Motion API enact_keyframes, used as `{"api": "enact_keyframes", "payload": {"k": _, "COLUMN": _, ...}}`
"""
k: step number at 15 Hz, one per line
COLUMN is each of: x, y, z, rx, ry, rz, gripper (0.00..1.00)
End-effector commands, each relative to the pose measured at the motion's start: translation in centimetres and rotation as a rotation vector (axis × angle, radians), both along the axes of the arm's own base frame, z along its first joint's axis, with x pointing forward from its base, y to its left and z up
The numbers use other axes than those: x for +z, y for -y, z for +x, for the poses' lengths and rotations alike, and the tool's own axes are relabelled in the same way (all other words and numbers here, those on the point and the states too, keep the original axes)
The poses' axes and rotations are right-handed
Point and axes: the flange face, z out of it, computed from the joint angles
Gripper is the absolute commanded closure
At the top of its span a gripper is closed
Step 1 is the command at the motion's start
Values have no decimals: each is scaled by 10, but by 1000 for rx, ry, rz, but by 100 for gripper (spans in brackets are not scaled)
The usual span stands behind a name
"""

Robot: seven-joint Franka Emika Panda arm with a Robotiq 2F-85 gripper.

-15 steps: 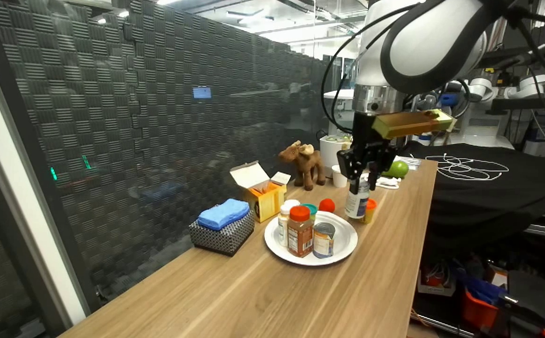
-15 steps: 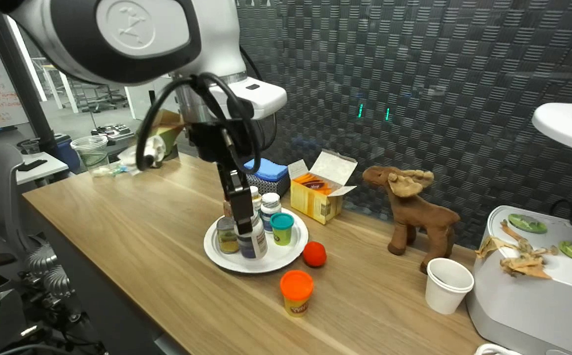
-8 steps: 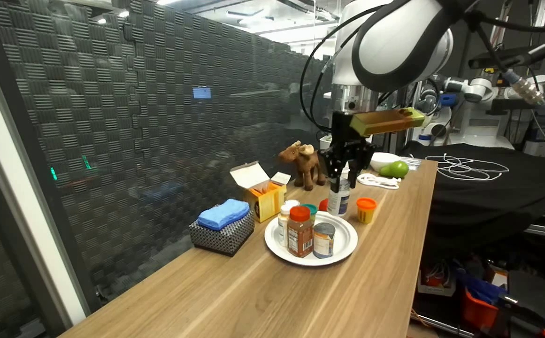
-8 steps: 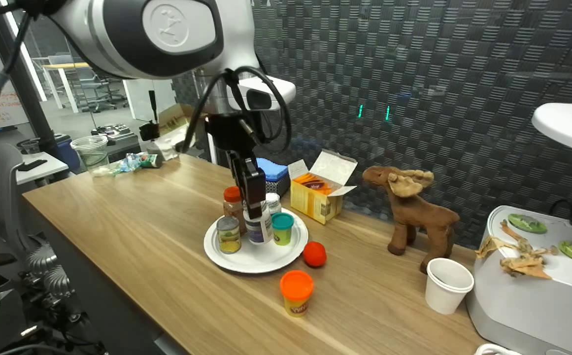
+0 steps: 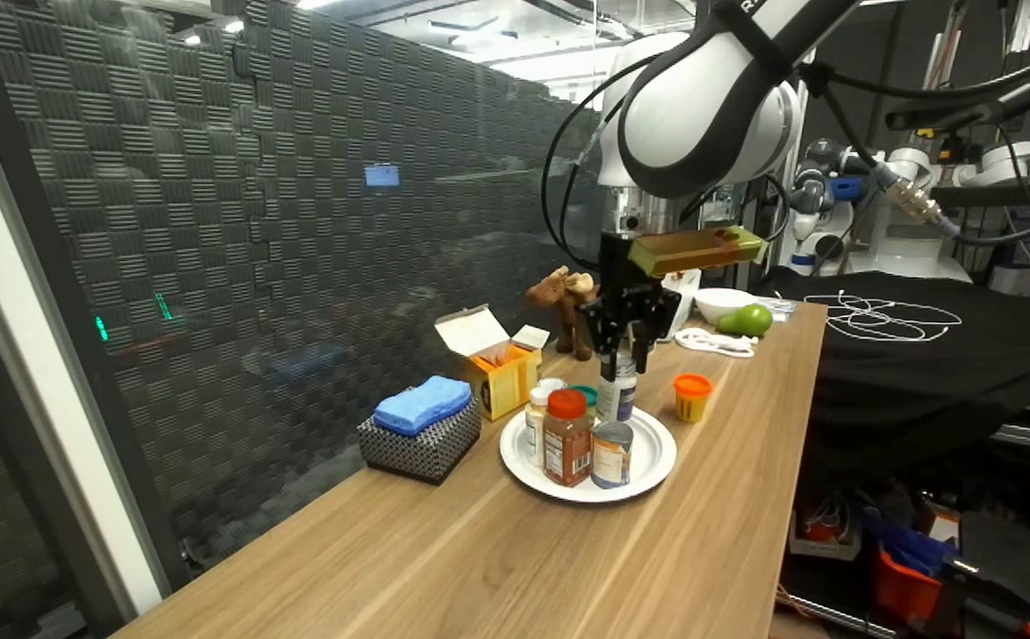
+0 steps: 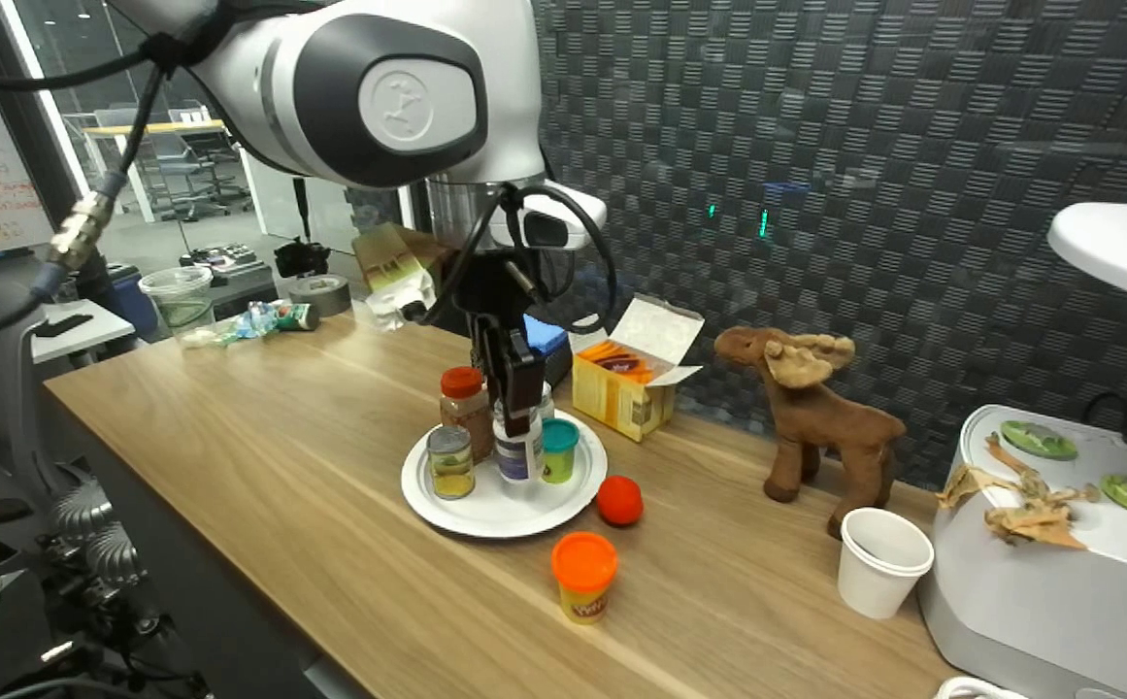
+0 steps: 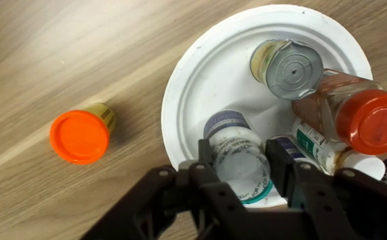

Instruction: Pick up the bottles from the table and put them on the white plate.

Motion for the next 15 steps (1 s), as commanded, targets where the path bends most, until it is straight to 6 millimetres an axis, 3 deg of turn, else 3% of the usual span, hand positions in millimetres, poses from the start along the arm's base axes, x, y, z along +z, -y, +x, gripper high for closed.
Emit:
{"api": "enact_keyframes", "payload": {"k": 1, "x": 4, "y": -8, "z": 19, "rx": 13, "ry": -7, "rz": 43, "gripper": 81}}
{"api": "enact_keyframes", "payload": {"k": 7, "x": -6, "y": -26, "z": 29, "rx": 39, "ry": -42, "rz": 76, "gripper": 81}}
{"api": "enact_keyframes", "payload": {"k": 14, "x": -17, "y": -32, "z": 27, "rx": 57, "ry": -82, "rz": 70, "gripper": 81}}
{"api": "enact_keyframes", "payload": {"k": 15, "x": -17, "y": -32, "z": 26, "rx": 58, "ry": -85, "rz": 69, "gripper": 52}}
